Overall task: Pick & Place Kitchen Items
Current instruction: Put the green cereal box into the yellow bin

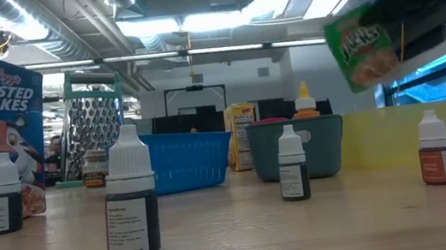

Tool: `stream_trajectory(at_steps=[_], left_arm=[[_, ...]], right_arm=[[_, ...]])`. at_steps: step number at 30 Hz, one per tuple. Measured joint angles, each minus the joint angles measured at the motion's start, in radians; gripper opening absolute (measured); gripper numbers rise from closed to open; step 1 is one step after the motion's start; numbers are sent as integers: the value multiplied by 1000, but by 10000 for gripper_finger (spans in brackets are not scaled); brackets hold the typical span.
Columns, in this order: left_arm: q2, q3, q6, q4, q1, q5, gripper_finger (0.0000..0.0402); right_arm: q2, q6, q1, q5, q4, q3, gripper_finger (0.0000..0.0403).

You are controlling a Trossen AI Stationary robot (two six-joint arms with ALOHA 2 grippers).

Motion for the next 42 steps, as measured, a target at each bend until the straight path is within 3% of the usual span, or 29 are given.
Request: stream_trajectory(at_steps=[7, 20, 25, 42], left_arm=[[33, 0, 0, -5, 0, 0, 196], [42, 0, 0, 2, 0, -16, 196], [42, 0, 0, 2, 0, -16, 196], [42, 0, 0, 2, 0, -16, 196]], right_arm=[[-1, -49, -83, -36, 112, -103, 140], [0, -41, -248, -263, 497, -359, 140], [0, -35, -296, -282, 613, -445, 140], [4, 21, -359, -285, 590, -476, 140]])
